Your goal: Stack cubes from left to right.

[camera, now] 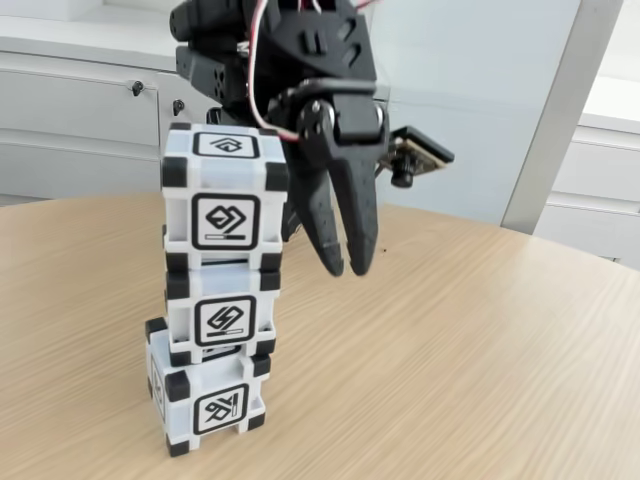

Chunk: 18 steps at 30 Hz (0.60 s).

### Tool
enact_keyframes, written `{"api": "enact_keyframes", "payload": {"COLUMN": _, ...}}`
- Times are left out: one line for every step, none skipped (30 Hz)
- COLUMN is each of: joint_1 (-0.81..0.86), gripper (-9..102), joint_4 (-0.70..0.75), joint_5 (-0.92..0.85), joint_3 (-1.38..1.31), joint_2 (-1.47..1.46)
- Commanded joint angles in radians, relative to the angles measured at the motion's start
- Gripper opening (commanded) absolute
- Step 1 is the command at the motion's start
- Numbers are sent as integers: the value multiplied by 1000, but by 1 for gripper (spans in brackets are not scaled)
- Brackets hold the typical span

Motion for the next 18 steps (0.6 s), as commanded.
{"api": "enact_keyframes", "payload": {"joint_1": 9, "gripper": 11, "joint_4": -15, "joint_5": 12, "joint_3": 6, "joint_2": 34}}
{"api": "enact_keyframes", "payload": {"joint_1": 9, "gripper": 11, "joint_4": -11, "joint_5": 17, "joint_3": 6, "joint_2": 40}}
{"api": "enact_keyframes", "payload": {"joint_1": 9, "gripper": 11, "joint_4": -9, "joint_5": 20, "joint_3": 6, "joint_2": 43}}
{"api": "enact_keyframes", "payload": {"joint_1": 9, "gripper": 11, "joint_4": -8, "joint_5": 18, "joint_3": 6, "joint_2": 43}}
{"api": "enact_keyframes", "payload": {"joint_1": 9, "gripper": 11, "joint_4": -5, "joint_5": 28, "joint_3": 6, "joint_2": 43}}
{"api": "enact_keyframes", "payload": {"joint_1": 9, "gripper": 11, "joint_4": -3, "joint_5": 38, "joint_3": 6, "joint_2": 43}}
{"api": "enact_keyframes", "payload": {"joint_1": 9, "gripper": 11, "joint_4": -3, "joint_5": 46, "joint_3": 6, "joint_2": 43}}
{"api": "enact_keyframes", "payload": {"joint_1": 9, "gripper": 10, "joint_4": -3, "joint_5": 57, "joint_3": 6, "joint_2": 43}}
{"api": "enact_keyframes", "payload": {"joint_1": 9, "gripper": 9, "joint_4": -3, "joint_5": 66, "joint_3": 6, "joint_2": 43}}
{"api": "enact_keyframes", "payload": {"joint_1": 9, "gripper": 9, "joint_4": -2, "joint_5": 69, "joint_3": 6, "joint_2": 43}}
{"api": "enact_keyframes", "payload": {"joint_1": 9, "gripper": 7, "joint_4": -2, "joint_5": 72, "joint_3": 8, "joint_2": 43}}
{"api": "enact_keyframes", "payload": {"joint_1": 11, "gripper": 5, "joint_4": -2, "joint_5": 72, "joint_3": 8, "joint_2": 43}}
{"api": "enact_keyframes", "payload": {"joint_1": 11, "gripper": 2, "joint_4": -2, "joint_5": 72, "joint_3": 8, "joint_2": 43}}
{"api": "enact_keyframes", "payload": {"joint_1": 11, "gripper": 0, "joint_4": -2, "joint_5": 72, "joint_3": 8, "joint_2": 43}}
{"api": "enact_keyframes", "payload": {"joint_1": 11, "gripper": 0, "joint_4": -2, "joint_5": 75, "joint_3": 8, "joint_2": 43}}
{"api": "enact_keyframes", "payload": {"joint_1": 11, "gripper": 0, "joint_4": -2, "joint_5": 75, "joint_3": 8, "joint_2": 43}}
{"api": "enact_keyframes", "payload": {"joint_1": 11, "gripper": 0, "joint_4": -2, "joint_5": 77, "joint_3": 8, "joint_2": 43}}
{"api": "enact_keyframes", "payload": {"joint_1": 11, "gripper": 0, "joint_4": -2, "joint_5": 77, "joint_3": 8, "joint_2": 43}}
